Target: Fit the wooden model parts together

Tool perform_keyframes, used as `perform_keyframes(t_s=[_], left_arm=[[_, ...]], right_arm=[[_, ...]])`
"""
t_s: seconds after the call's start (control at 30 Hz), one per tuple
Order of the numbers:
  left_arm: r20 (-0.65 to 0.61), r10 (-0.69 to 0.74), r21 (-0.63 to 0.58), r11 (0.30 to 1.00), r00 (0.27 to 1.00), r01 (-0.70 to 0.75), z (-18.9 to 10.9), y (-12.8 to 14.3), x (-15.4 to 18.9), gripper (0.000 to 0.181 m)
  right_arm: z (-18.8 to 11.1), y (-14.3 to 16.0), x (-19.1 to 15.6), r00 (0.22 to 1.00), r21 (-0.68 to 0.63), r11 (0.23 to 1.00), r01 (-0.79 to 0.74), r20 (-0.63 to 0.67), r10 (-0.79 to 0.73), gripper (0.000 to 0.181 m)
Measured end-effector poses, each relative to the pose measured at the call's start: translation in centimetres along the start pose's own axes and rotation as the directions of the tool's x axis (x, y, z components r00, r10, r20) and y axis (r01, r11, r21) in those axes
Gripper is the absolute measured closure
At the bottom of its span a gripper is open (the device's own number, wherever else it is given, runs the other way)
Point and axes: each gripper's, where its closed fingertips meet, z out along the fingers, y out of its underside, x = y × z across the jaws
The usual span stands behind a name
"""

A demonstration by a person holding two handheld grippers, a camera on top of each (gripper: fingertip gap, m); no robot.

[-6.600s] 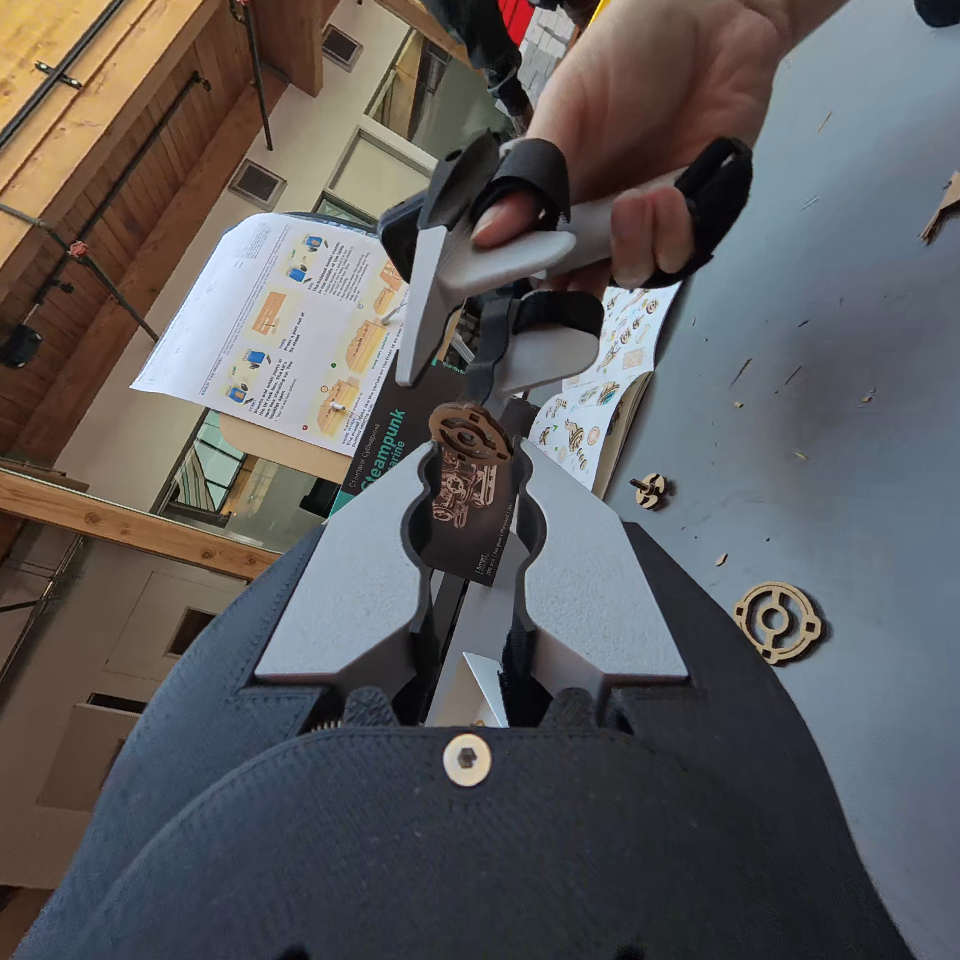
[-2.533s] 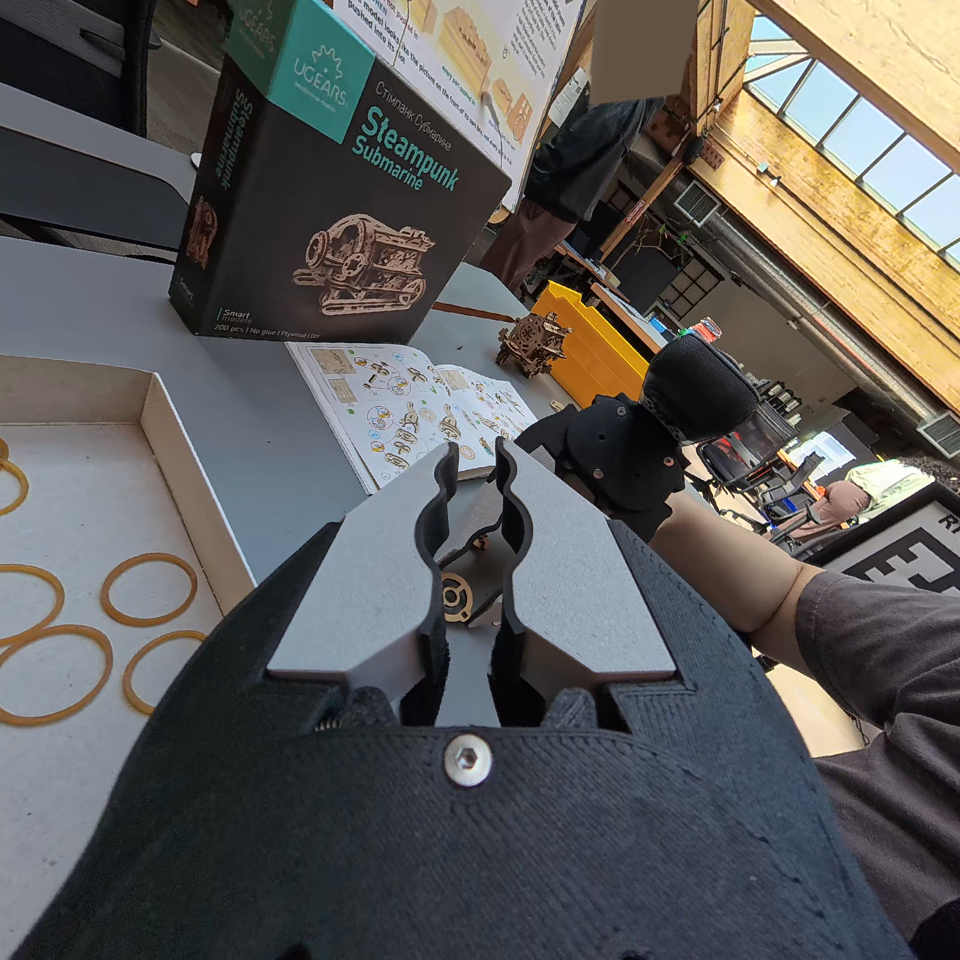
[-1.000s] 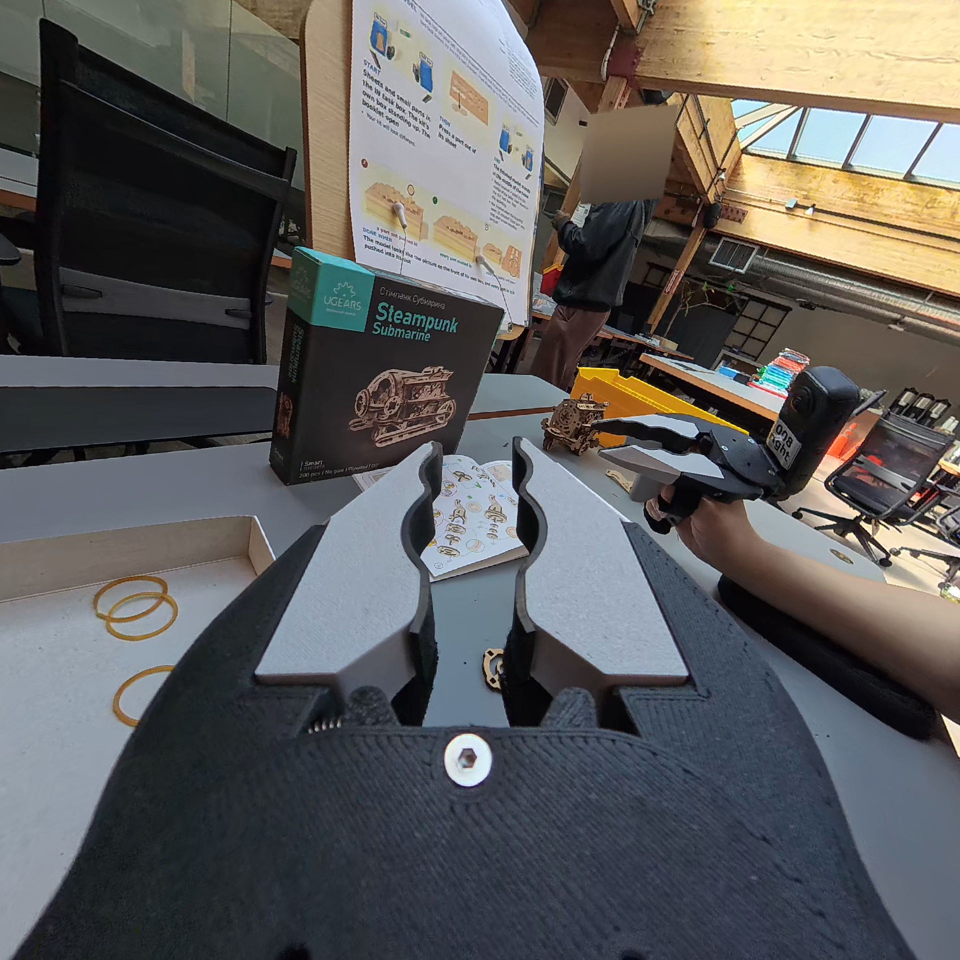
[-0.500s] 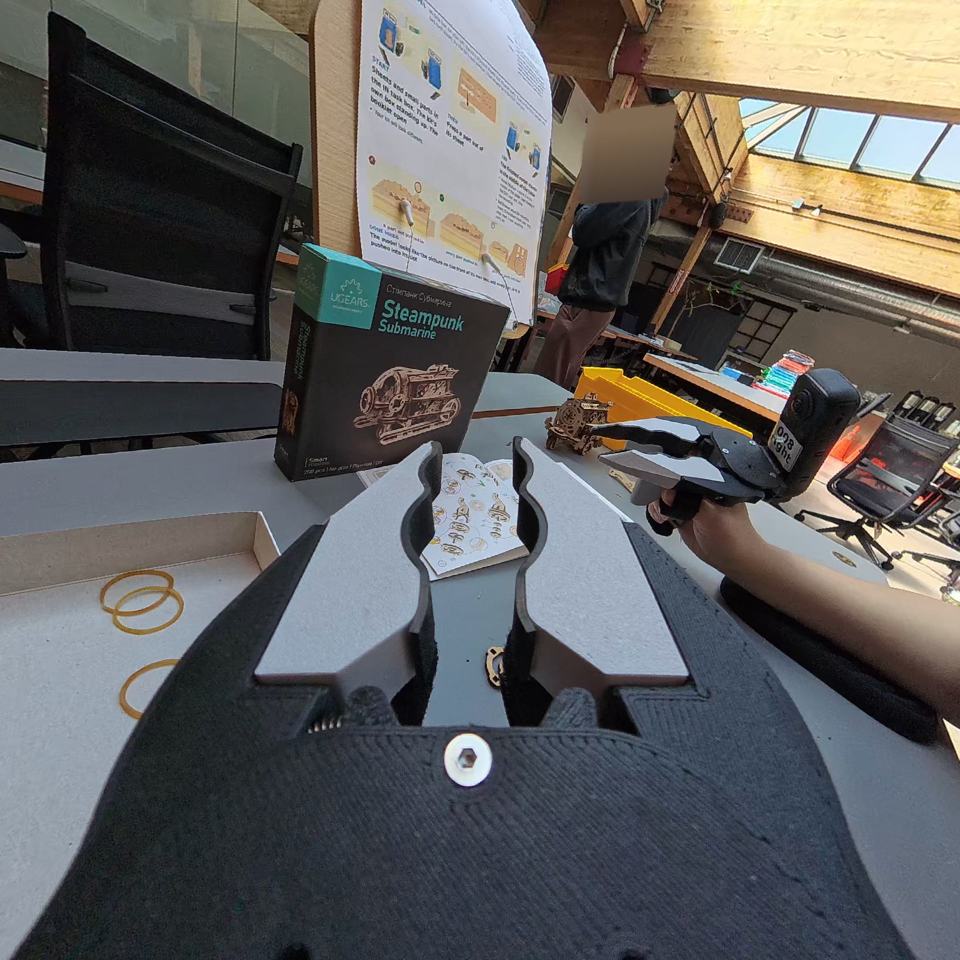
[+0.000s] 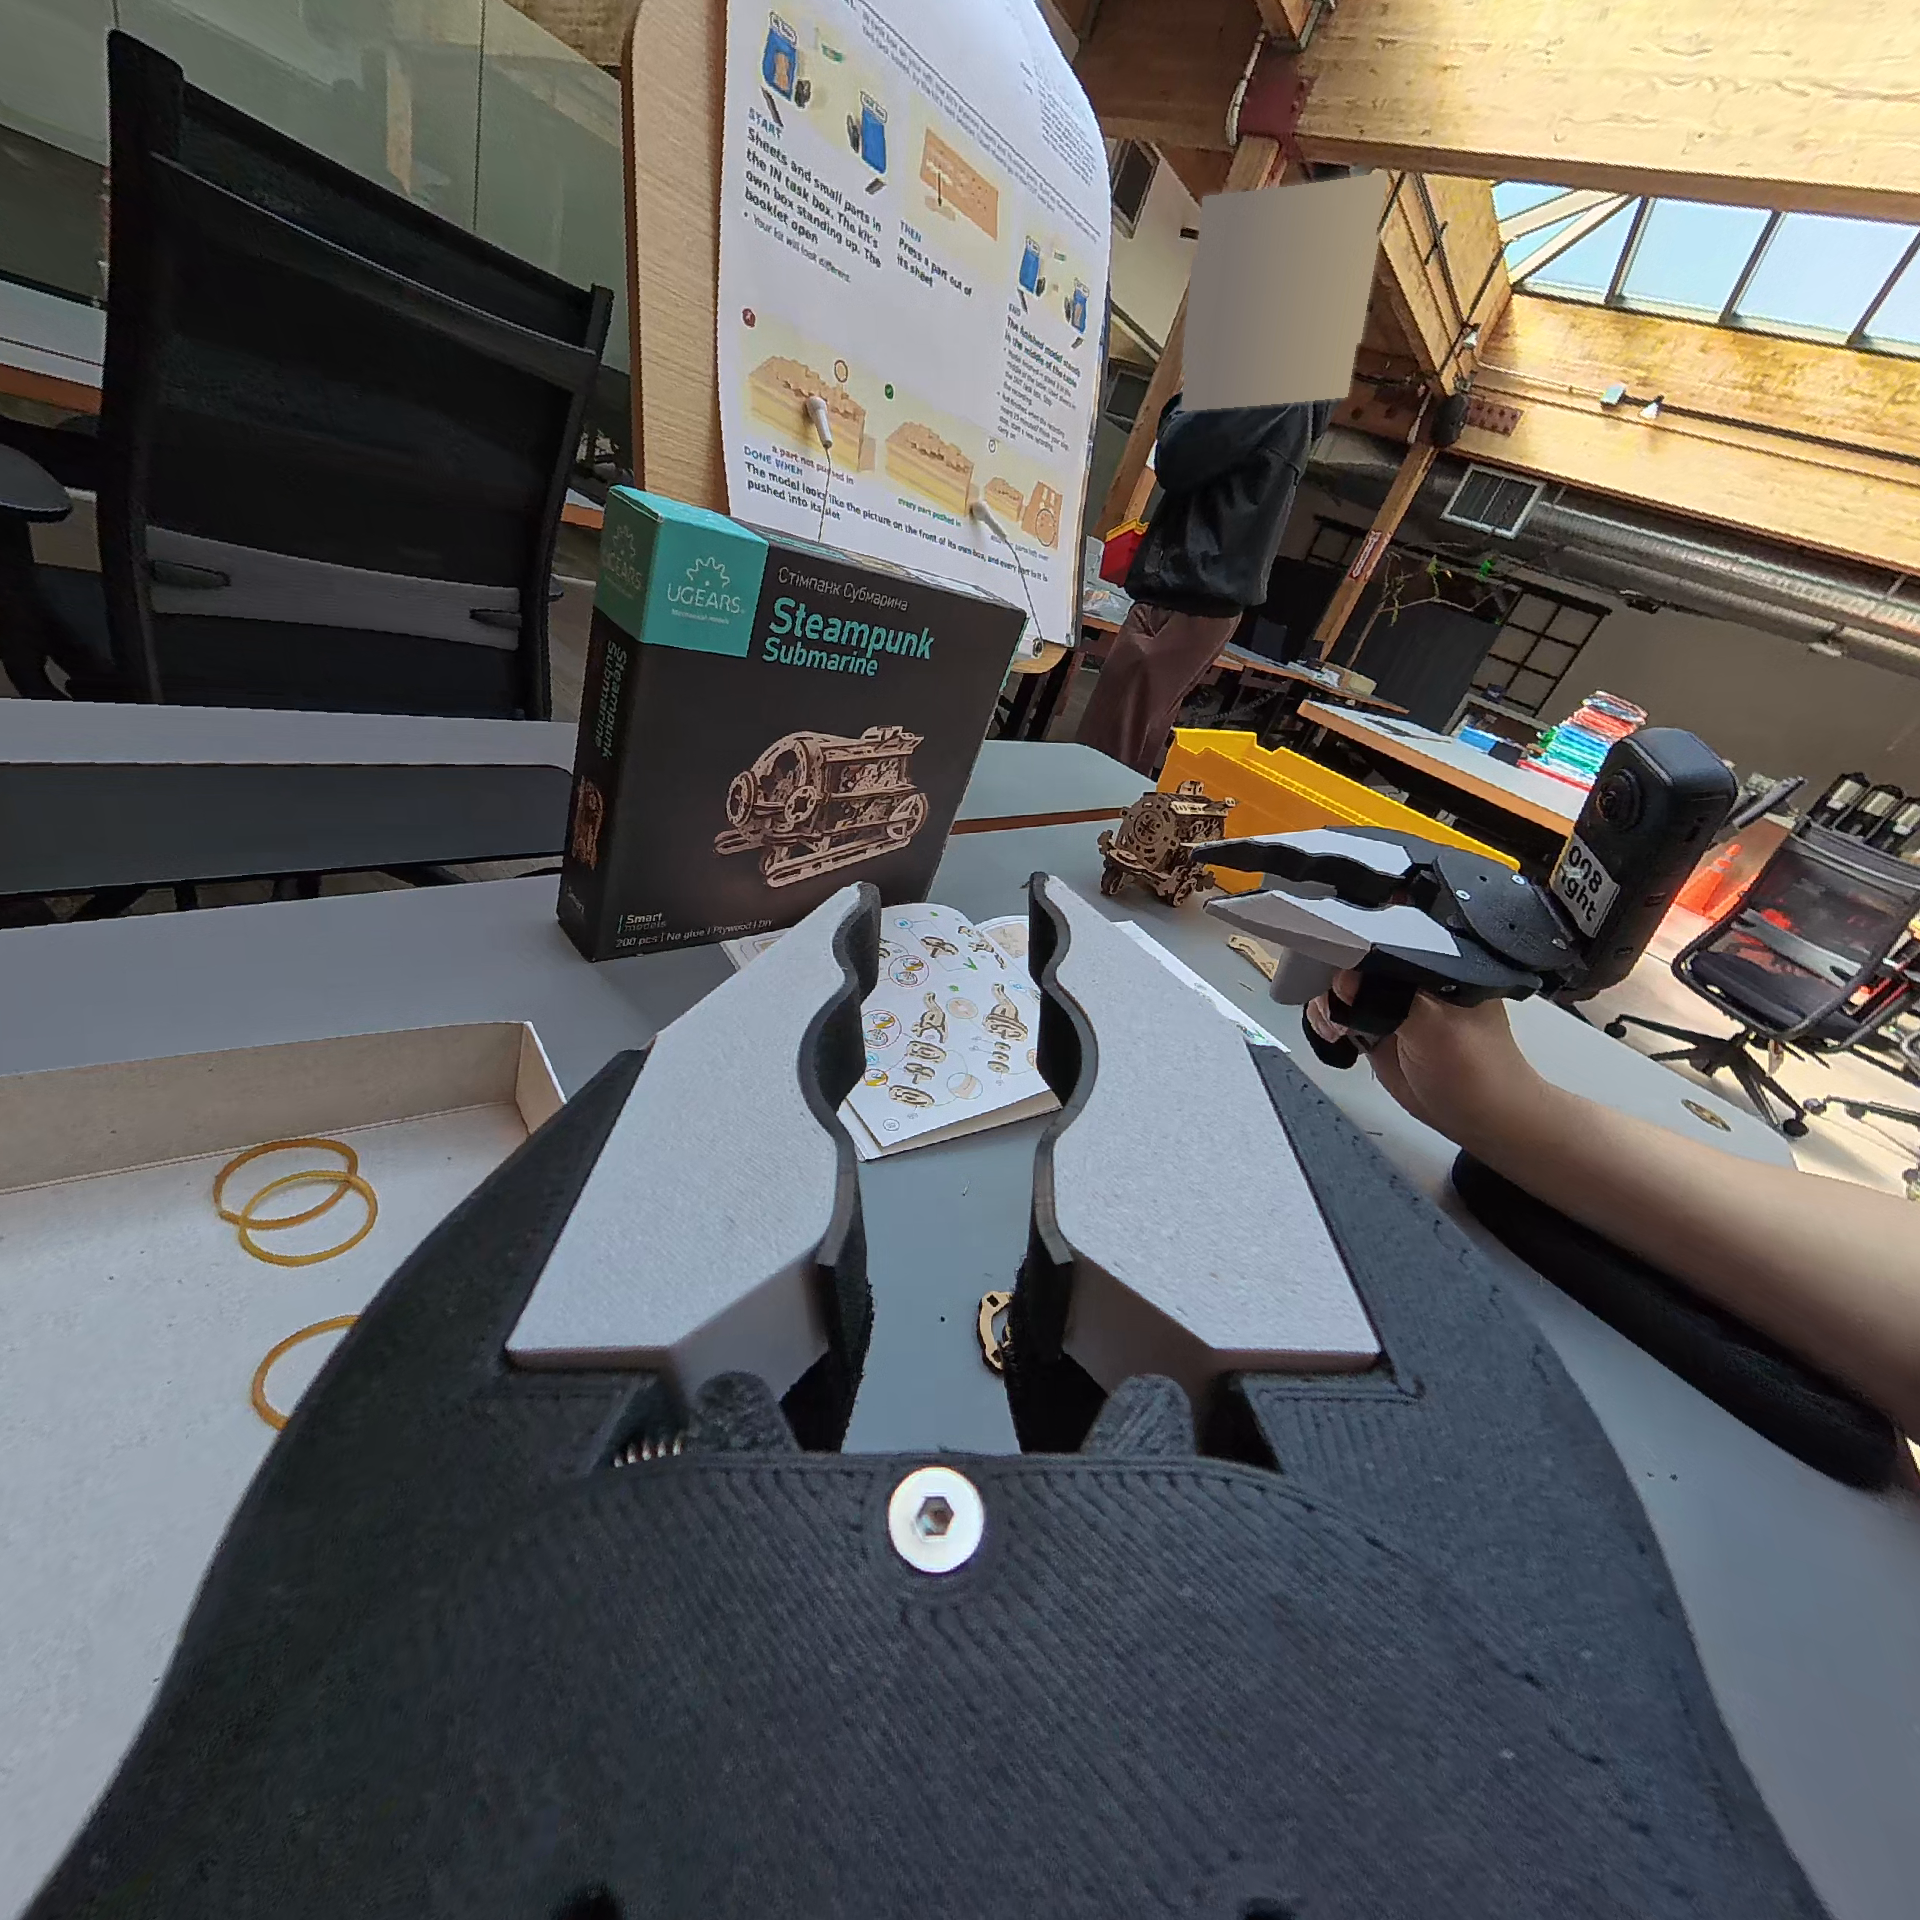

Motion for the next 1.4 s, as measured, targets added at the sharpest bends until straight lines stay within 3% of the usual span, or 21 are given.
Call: perform_keyframes(t_s=[1.4], left_arm=[[0.007,0.025,-0.015,1.0,1.0,-0.025,0.11,0.26,0.0,0.151]], right_arm=[[0.08,0.08,-0.06,1.0,-0.002,1.0,0.004,0.001,-0.004,0.152]])
